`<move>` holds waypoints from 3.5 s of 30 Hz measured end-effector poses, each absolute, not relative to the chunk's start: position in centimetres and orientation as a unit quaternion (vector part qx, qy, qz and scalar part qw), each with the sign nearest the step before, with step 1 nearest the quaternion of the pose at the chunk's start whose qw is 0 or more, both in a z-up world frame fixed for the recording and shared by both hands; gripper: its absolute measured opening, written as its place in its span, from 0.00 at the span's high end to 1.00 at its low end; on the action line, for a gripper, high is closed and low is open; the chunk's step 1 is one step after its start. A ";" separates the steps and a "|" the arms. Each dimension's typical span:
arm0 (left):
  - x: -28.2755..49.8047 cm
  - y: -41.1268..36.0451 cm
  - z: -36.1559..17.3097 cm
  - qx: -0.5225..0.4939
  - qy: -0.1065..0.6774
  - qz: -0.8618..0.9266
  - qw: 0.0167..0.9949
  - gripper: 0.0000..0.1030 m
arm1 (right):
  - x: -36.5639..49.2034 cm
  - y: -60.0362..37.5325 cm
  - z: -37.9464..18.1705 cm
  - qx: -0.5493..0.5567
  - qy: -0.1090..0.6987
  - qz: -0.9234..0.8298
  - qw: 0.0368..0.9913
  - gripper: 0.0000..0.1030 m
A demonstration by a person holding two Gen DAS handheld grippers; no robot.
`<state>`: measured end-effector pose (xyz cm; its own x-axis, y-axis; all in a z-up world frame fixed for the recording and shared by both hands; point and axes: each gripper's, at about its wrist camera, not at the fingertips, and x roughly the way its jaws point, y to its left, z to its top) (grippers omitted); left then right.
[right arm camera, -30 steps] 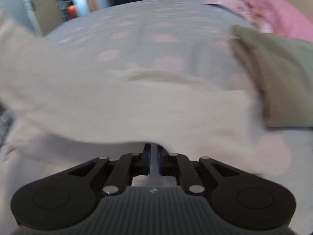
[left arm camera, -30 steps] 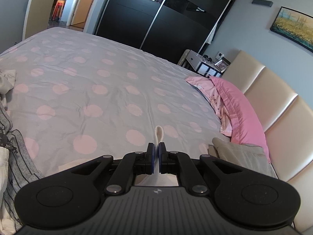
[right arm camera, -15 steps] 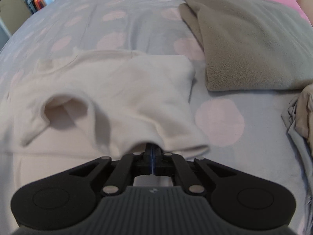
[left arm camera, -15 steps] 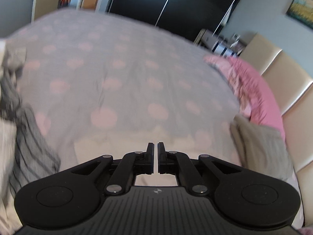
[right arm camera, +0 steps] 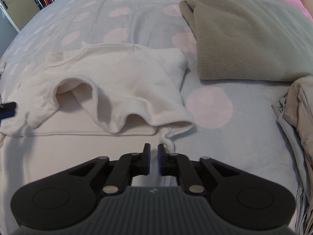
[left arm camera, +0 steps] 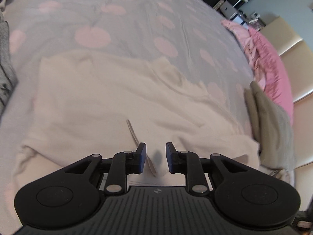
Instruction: Fold clothes
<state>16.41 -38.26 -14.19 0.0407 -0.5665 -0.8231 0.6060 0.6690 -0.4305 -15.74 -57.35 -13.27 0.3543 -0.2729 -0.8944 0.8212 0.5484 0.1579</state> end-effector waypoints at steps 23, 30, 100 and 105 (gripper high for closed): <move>13.0 -42.0 3.8 -0.007 0.378 -0.546 0.748 0.96 | -12.5 -56.1 -14.3 0.305 0.395 -0.312 0.808 0.86; 11.7 -42.5 12.0 -0.027 0.307 -0.599 0.739 0.96 | -11.6 -56.9 -15.0 0.281 0.375 -0.350 0.811 0.86; 24.6 -30.2 -11.5 0.072 0.507 -0.404 0.758 0.86 | -17.1 -59.9 -9.2 0.367 0.414 -0.393 0.734 0.66; 25.3 -32.0 -12.9 0.078 0.500 -0.386 0.771 0.86 | -17.1 -62.4 -9.4 0.370 0.339 -0.424 0.754 0.66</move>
<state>25.33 -32.04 -12.89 0.2020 -0.5168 -0.8319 0.6728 0.6905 -0.2655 -17.05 -62.40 -9.38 0.4104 -0.3876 -0.8254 0.8902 0.3664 0.2706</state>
